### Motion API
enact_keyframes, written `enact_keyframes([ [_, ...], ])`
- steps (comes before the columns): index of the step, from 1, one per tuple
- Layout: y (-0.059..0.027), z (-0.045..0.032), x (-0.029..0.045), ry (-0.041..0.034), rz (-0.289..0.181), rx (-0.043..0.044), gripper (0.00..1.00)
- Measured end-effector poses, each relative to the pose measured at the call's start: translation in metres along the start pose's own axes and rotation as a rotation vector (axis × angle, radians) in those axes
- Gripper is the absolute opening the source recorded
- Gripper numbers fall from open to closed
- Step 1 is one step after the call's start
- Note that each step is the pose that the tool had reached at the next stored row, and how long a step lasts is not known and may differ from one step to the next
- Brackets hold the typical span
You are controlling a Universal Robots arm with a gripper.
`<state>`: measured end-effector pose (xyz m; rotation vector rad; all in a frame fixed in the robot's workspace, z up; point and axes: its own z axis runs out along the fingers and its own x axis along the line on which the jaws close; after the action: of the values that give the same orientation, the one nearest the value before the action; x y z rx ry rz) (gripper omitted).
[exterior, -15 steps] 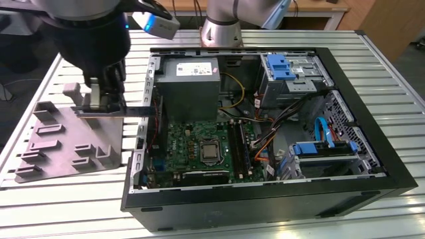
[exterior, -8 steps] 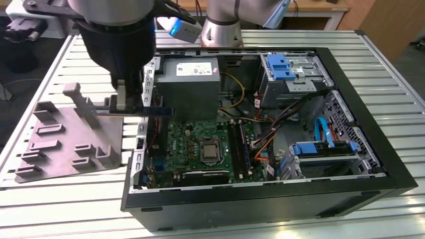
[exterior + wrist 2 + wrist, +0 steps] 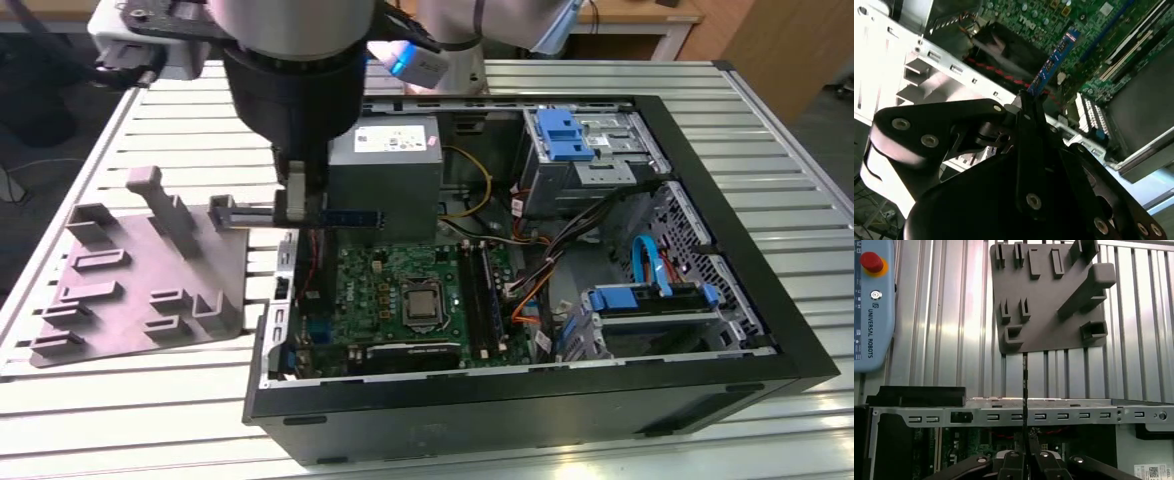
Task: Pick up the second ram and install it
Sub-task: 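Pick up the second ram and move it above second insertion slot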
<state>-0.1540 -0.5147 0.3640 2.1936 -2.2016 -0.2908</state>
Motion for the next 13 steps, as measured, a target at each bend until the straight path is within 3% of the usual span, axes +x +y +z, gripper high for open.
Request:
enact_keyframes([
  [13,-0.0598,-0.0009,0.0001,-0.0007,0.002,-0.0391,0.14],
])
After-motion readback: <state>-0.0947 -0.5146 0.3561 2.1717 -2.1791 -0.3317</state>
